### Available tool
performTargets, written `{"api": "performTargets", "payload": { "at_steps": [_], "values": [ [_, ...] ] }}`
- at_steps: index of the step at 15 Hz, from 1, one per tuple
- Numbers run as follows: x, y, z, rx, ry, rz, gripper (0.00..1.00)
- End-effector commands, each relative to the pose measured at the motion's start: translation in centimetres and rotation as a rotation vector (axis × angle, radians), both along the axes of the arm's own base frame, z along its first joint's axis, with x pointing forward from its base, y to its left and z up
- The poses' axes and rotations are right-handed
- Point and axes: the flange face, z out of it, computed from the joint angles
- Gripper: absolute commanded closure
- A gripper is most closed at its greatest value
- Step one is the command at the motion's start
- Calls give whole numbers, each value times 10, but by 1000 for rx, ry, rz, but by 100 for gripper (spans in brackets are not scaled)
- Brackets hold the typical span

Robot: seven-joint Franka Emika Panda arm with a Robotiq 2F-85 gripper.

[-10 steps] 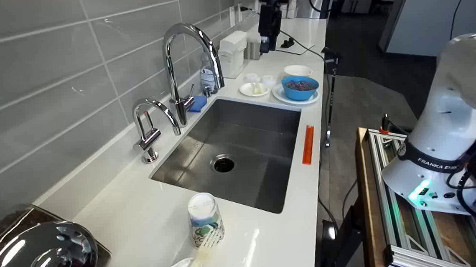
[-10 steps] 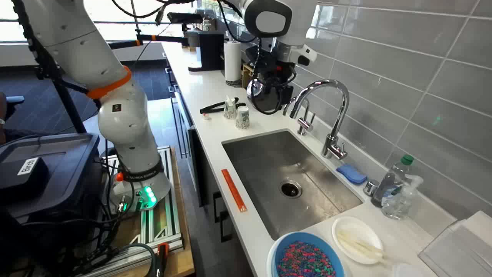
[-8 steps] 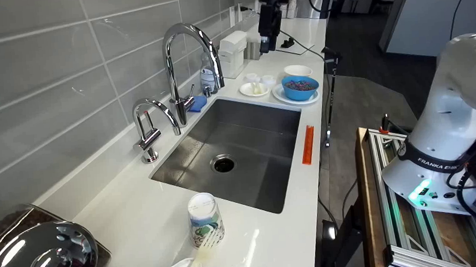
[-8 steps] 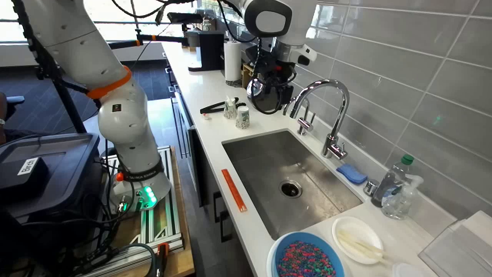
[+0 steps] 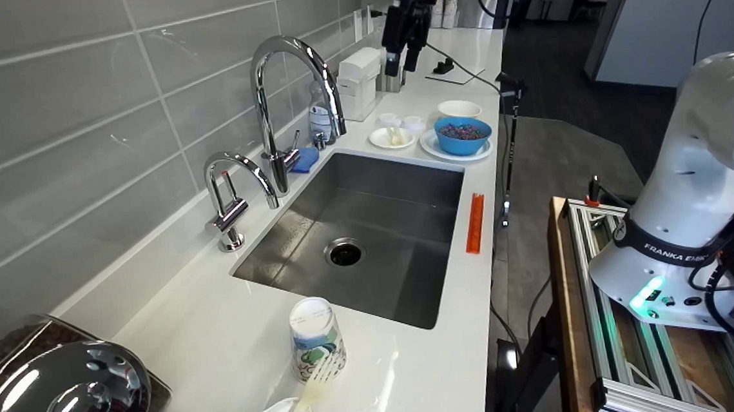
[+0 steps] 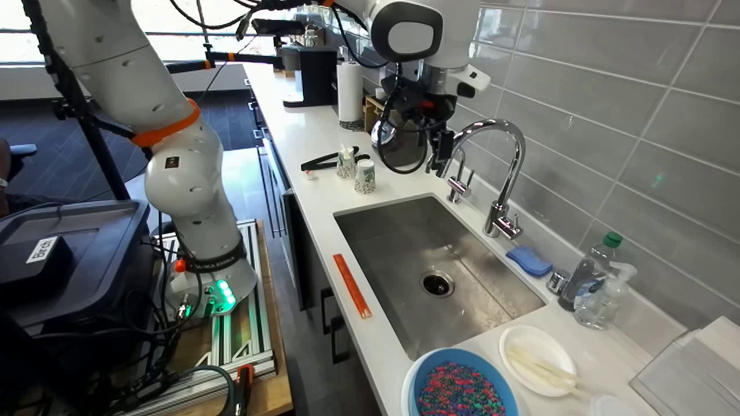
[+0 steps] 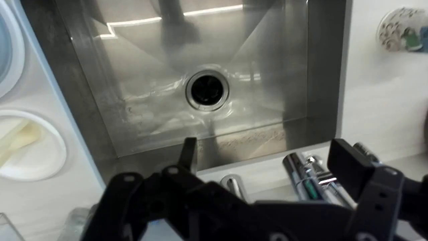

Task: Pick up the fork on the plate and put it on the cup

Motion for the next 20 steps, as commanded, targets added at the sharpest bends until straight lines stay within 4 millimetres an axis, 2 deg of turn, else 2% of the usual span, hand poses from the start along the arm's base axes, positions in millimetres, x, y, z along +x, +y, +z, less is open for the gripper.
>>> {"api": "performTargets", "payload": {
  "at_steps": [1,6,12,14,15,17,20],
  "values": [
    [30,-44,-26,-36,-90,-181,0],
    [53,-116,-64,-126,-222,-424,0],
    [65,-194,-105,-263,-211,-707,0],
    [70,-208,-115,-286,-163,-792,0],
    [57,-197,-105,-251,-197,-719,0],
    [60,-201,-110,-259,-189,-726,0],
    [61,-199,-106,-258,-197,-721,0]
  ]
}}
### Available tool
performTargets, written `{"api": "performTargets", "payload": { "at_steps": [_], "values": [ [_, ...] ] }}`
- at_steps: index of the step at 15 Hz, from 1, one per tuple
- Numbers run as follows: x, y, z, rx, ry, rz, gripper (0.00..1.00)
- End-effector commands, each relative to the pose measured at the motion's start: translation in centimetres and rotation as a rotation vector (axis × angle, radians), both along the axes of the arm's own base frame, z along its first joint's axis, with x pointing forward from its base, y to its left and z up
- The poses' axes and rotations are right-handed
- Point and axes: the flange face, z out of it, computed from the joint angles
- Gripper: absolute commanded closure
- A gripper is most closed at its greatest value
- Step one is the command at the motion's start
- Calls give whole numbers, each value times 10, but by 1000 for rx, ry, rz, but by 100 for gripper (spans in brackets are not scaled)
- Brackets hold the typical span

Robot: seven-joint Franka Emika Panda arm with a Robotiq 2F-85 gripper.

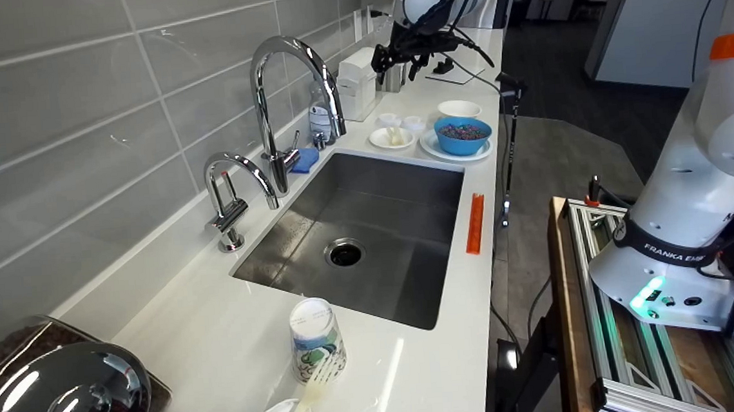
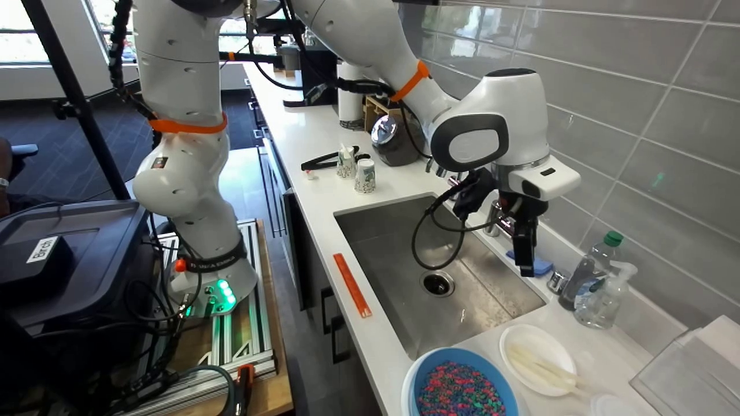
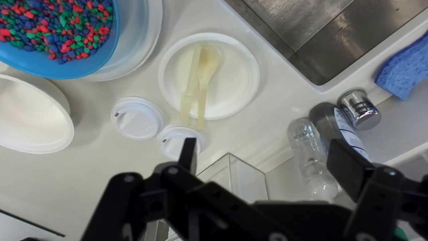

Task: Pick up the fork on the plate and put it on the cup

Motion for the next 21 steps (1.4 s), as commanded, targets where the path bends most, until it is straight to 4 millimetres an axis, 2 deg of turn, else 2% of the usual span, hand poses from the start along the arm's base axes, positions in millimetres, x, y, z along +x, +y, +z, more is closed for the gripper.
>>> {"api": "performTargets", "payload": {
  "at_steps": [1,4,7,12,17,21],
  "values": [
    [0,-1,0,0,0,1,0],
    [2,-4,-9,3,38,-5,0],
    [5,-18,-34,2,103,-29,0],
    [12,-35,-64,45,179,-76,0],
    [22,-47,-81,67,202,-94,0],
    [19,-42,-79,53,188,-84,0]
  ]
}}
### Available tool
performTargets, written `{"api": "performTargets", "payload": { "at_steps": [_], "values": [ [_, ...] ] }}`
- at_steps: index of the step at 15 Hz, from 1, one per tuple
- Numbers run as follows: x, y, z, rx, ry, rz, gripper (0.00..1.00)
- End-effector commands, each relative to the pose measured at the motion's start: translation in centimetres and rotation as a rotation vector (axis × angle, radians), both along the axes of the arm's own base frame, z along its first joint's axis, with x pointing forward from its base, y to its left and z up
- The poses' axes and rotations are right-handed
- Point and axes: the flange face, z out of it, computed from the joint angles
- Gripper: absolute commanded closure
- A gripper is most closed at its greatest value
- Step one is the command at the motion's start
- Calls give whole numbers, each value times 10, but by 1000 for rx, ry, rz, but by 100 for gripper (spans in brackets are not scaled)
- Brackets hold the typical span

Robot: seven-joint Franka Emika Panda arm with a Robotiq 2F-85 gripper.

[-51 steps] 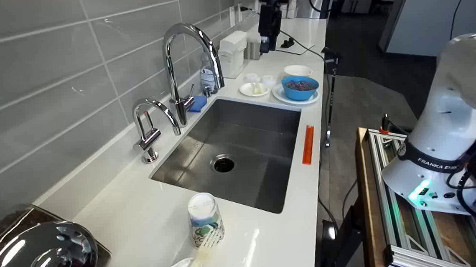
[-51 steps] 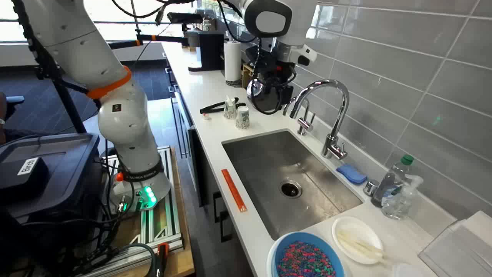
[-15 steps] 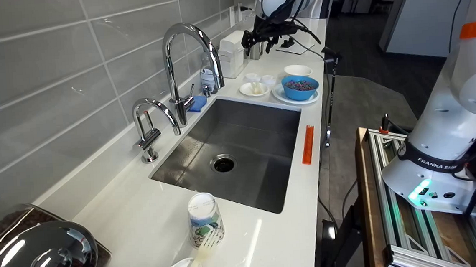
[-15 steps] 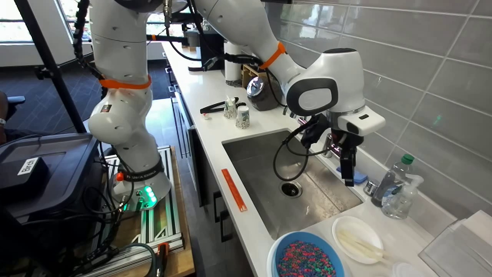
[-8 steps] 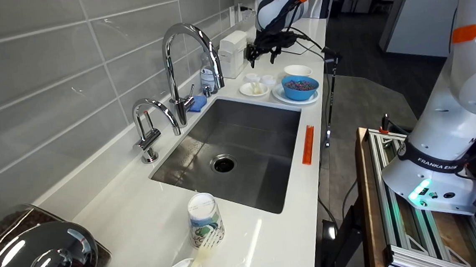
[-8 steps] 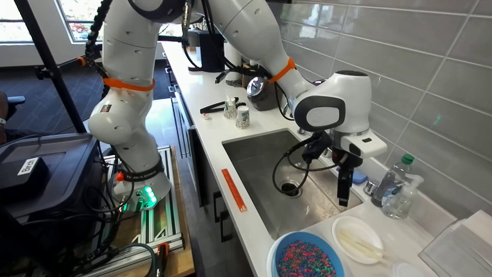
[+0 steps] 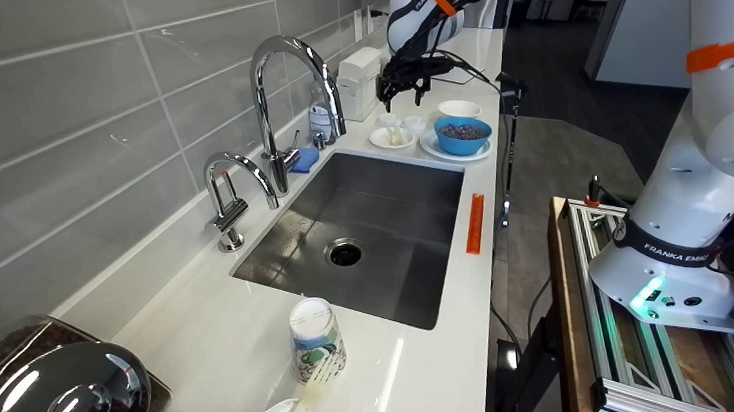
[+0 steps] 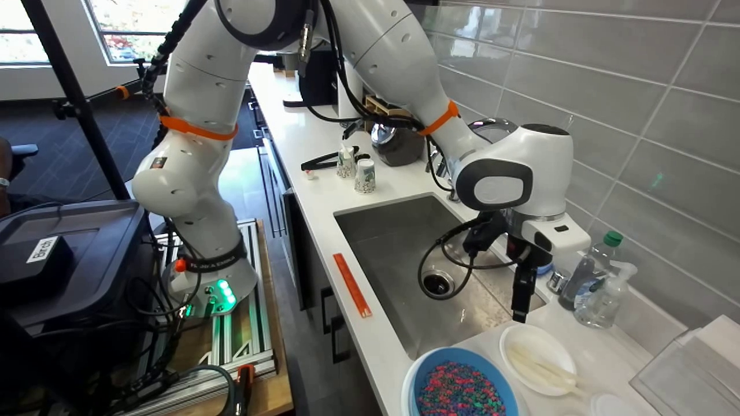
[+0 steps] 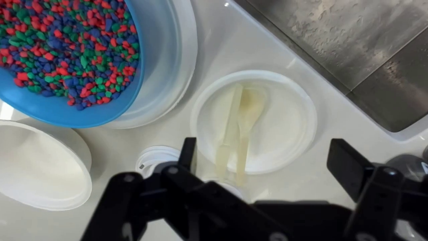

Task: Pick up the fork on the plate and put it on the cup

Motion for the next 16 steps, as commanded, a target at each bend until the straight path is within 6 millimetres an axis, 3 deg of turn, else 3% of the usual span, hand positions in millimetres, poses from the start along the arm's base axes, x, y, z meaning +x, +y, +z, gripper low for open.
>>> {"api": "performTargets", "payload": {
  "at_steps": [1,4,9,16],
  "values": [
    [0,0,1,0,0,1,0],
    [2,-3,-3,-14,2,-8,0],
    [7,-32,-41,19,31,-89,0],
    [18,-50,-81,58,41,-160,4]
  ]
}}
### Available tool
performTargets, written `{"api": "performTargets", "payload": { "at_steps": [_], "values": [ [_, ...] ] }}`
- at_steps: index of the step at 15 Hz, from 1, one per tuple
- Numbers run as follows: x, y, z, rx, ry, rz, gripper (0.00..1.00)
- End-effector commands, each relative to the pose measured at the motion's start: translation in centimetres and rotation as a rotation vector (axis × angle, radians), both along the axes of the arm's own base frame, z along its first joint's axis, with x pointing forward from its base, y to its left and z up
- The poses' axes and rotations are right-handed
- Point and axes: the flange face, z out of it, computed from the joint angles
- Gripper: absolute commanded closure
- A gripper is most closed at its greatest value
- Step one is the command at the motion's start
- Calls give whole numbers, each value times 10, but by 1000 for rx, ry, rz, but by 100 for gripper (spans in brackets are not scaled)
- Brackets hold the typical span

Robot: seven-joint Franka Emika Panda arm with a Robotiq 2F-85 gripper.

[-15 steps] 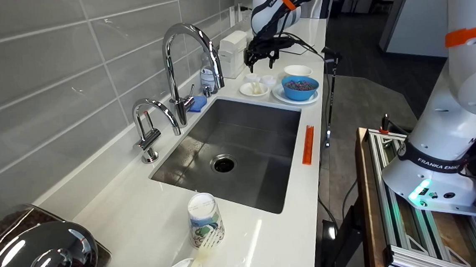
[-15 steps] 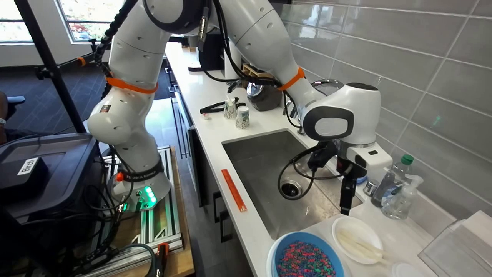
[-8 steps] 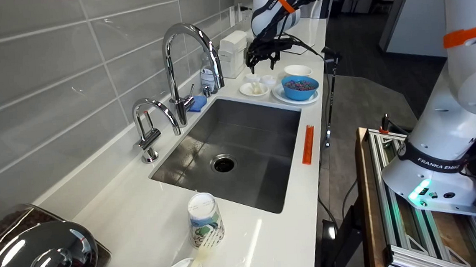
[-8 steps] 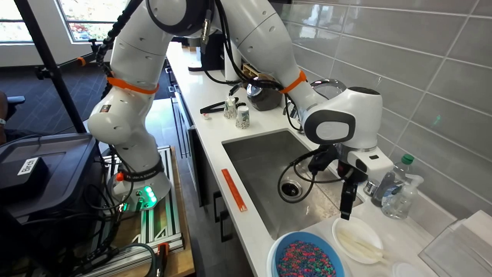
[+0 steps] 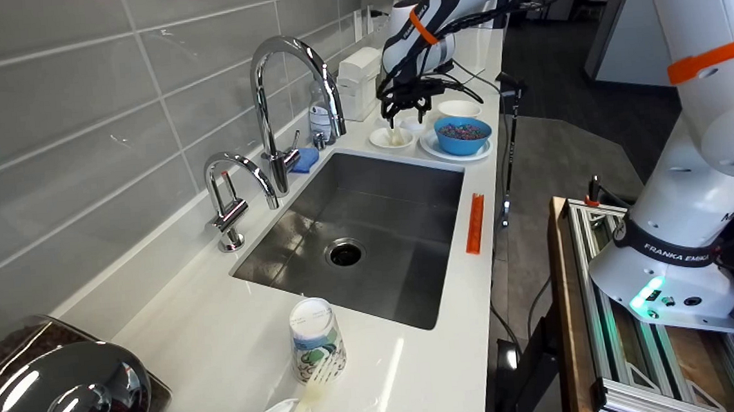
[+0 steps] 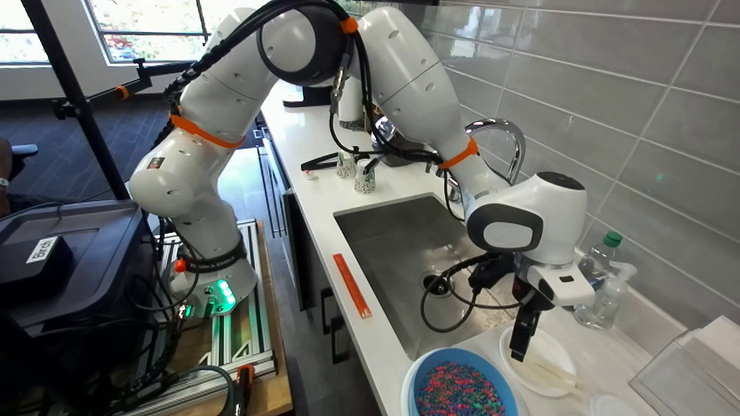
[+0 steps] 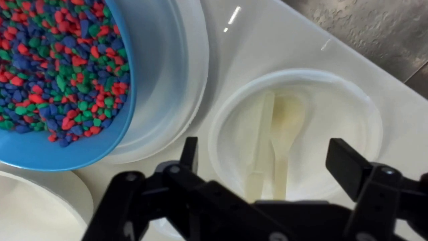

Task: Pick up the fork on the plate and put it on the cup

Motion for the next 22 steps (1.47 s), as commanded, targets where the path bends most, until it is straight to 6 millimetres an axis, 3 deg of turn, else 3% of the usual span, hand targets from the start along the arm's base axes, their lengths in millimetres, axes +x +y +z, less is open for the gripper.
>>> {"api": "performTargets", "payload": {
  "at_steps": [1,5,14,19,20,21,22],
  "values": [
    [12,-9,-17,29,11,-43,3],
    [18,-16,-27,31,22,-67,0],
    [24,-37,-29,20,60,-191,7],
    [27,-40,-34,19,78,-224,20],
    [27,-40,-35,20,81,-228,28],
    [28,-40,-35,21,83,-231,24],
    [28,-39,-36,21,86,-234,29]
  ]
}}
